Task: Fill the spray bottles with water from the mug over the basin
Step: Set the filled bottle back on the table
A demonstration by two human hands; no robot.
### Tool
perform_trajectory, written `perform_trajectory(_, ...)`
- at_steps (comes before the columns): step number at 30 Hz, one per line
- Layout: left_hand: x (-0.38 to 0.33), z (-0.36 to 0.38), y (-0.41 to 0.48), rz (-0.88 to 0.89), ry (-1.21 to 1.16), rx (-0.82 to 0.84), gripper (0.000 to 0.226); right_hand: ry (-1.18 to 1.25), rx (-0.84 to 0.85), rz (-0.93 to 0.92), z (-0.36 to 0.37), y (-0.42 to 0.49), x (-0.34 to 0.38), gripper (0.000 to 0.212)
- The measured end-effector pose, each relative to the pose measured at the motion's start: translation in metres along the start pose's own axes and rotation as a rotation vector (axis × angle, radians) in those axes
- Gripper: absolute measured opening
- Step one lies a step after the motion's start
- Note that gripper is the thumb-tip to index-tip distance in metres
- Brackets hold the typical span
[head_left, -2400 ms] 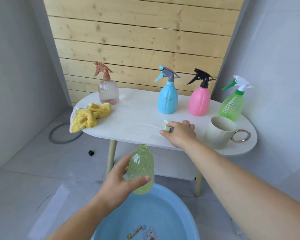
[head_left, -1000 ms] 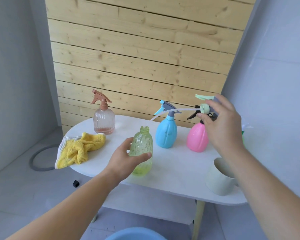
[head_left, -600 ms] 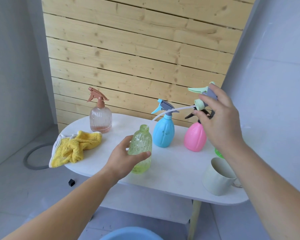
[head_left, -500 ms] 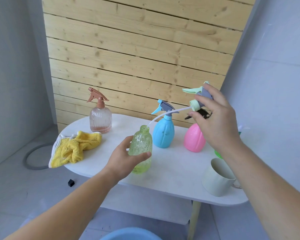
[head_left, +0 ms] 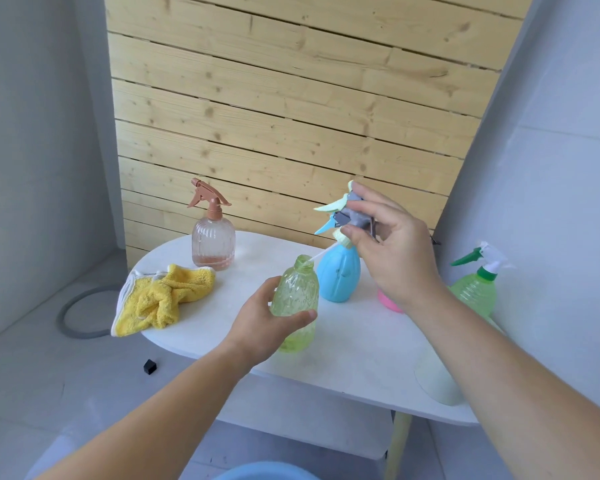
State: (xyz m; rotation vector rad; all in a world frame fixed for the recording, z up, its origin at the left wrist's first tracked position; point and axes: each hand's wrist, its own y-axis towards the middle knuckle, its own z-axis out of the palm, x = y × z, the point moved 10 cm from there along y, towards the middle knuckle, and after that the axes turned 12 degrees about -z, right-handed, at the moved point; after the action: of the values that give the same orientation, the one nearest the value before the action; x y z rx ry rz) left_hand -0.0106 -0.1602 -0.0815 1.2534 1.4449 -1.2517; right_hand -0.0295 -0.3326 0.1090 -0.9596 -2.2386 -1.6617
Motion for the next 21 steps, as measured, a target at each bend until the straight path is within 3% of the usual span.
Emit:
perform_trajectory(11, -0.003, 0.0, -0.001, 0.004, 0.013, 0.007, 0.064, 0.226, -0.017, 0.251, 0.041, -0.004, -0.02, 0.046)
perform_trajectory(21, -0.003, 0.004, 0.001, 0.001, -0.004, 0.022, 0.061, 0.154, 0.094, 0.205, 0.052, -0.001, -0.019, 0.039)
